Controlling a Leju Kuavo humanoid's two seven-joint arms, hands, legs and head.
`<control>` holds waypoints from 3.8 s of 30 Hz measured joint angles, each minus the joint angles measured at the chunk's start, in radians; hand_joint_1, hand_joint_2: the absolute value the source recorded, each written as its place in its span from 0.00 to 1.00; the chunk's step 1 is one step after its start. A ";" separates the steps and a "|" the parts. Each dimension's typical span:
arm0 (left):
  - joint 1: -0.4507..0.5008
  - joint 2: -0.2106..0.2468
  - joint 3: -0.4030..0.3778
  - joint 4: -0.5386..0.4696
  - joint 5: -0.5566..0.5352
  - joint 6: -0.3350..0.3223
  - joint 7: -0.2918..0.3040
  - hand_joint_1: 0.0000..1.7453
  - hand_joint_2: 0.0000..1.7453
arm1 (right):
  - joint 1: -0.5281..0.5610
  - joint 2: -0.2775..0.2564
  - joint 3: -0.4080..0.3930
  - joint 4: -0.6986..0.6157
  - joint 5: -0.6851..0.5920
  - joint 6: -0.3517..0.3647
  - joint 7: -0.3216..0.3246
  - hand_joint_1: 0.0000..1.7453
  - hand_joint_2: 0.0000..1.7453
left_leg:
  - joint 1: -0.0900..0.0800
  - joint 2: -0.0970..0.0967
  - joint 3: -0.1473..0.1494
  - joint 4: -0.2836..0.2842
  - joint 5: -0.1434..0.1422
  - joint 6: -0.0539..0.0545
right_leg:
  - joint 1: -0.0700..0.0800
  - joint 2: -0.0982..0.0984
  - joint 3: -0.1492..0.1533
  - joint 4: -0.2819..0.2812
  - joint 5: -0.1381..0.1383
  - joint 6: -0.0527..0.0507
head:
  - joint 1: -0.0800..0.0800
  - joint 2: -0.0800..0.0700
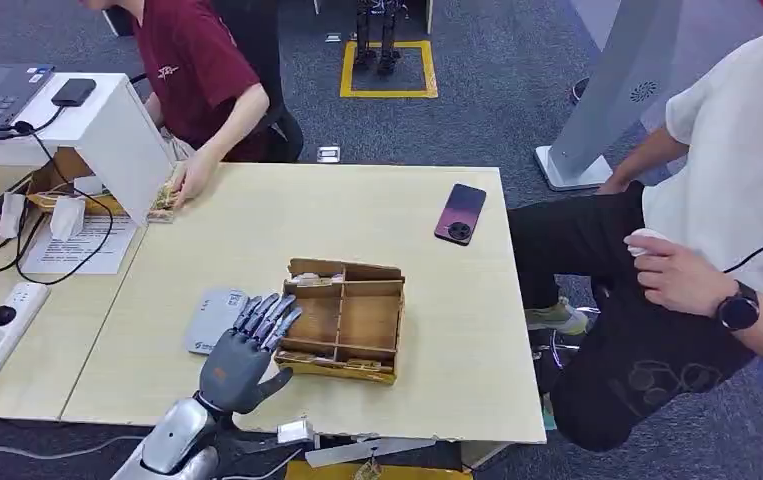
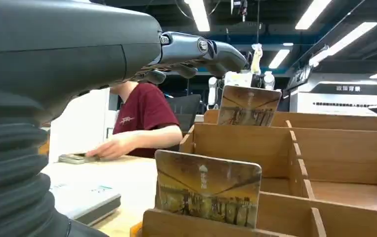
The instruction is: Pass the card to the sensor for recognition and then transmit it.
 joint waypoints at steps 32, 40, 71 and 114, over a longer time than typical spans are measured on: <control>0.014 0.026 -0.025 0.028 0.176 -0.074 -0.072 0.00 1.00 | 0.000 -0.001 0.018 0.000 -0.009 0.001 -0.001 0.00 0.00 | 0.000 0.000 0.000 0.000 0.000 0.000 | 0.000 0.000 0.000 0.000 0.000 0.000 | 0.000 0.000; 0.017 0.029 -0.034 0.027 0.190 -0.110 -0.079 0.91 1.00 | 0.000 -0.001 0.019 0.000 -0.016 0.001 -0.003 0.00 0.00 | 0.000 0.000 0.000 0.000 0.000 0.000 | 0.000 0.000 0.000 0.000 0.000 0.000 | 0.000 0.000; -0.003 0.037 -0.041 0.036 0.192 -0.140 -0.071 1.00 1.00 | -0.002 -0.002 0.019 0.000 -0.031 0.002 -0.012 0.00 0.00 | 0.000 0.000 0.003 0.000 0.000 0.000 | 0.000 0.000 0.002 0.000 0.000 0.000 | 0.000 0.000; -0.136 0.105 -0.033 -0.210 0.153 -0.163 0.066 1.00 1.00 | -0.009 -0.002 0.038 0.000 -0.045 0.003 -0.011 0.00 0.00 | 0.000 0.000 0.002 0.000 0.002 0.001 | 0.000 0.000 0.002 0.000 0.001 0.000 | 0.000 0.000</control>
